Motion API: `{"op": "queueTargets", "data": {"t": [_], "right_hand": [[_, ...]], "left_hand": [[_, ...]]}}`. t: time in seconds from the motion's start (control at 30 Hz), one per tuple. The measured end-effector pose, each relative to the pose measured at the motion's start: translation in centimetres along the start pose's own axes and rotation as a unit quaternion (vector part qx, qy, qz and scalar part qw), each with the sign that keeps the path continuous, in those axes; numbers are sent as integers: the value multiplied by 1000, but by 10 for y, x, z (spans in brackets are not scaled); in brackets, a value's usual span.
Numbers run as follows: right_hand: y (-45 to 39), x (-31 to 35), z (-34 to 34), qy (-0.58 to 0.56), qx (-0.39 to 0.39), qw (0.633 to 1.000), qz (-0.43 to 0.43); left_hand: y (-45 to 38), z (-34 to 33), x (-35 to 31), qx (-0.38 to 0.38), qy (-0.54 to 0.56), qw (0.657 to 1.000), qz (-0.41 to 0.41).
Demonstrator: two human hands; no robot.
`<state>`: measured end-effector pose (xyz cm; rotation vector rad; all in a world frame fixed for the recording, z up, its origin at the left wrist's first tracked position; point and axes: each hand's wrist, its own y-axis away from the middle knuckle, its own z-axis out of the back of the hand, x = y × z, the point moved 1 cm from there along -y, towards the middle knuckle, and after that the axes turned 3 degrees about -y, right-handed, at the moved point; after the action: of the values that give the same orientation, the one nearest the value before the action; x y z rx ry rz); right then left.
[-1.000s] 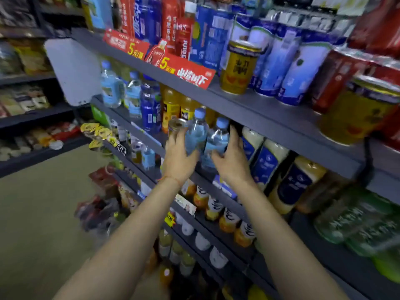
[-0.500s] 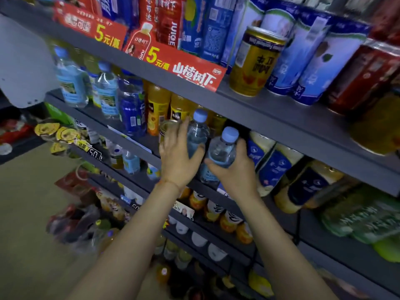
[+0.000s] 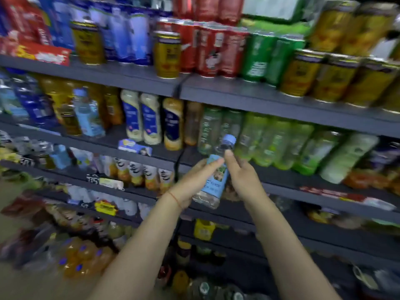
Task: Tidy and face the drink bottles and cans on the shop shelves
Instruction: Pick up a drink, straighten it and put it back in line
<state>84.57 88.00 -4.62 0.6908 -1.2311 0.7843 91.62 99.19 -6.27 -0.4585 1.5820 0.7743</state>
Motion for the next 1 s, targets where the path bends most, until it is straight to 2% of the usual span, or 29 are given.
{"op": "queueTargets", "data": {"t": [0.1,0.23,0.37,0.47,0.57,0.67,0.77,0.83,0.9,1.0], "right_hand": [[39,-20,98,-42,-33,998,-35],[78,-27,216,-86,-76,993,-10],[101,-30,315,-26,-79,992,95],[109,-23,379,4,-93,975,199],[107,-13,439,5,-162,946,280],[99,-13,508,30,-223,921,317],[93,-12,581,62,-273,909,308],[89,-11,629,81,-306,902,293],[86,-12,676,89,-338,895,278],[84,-14,739,90,-383,878,273]], "left_hand": [[3,-95,11,20,74,997,5],[9,-215,-8,38,128,991,-34],[3,-321,-40,57,114,983,-135],[-3,-393,-73,97,117,961,-230],[-16,-461,-99,130,107,935,-311],[-35,-528,-120,163,94,916,-354],[-62,-591,-143,168,35,907,-384],[-81,-629,-157,144,15,910,-389],[-96,-666,-170,72,-27,905,-417],[-107,-723,-185,-23,-110,863,-493]]}}
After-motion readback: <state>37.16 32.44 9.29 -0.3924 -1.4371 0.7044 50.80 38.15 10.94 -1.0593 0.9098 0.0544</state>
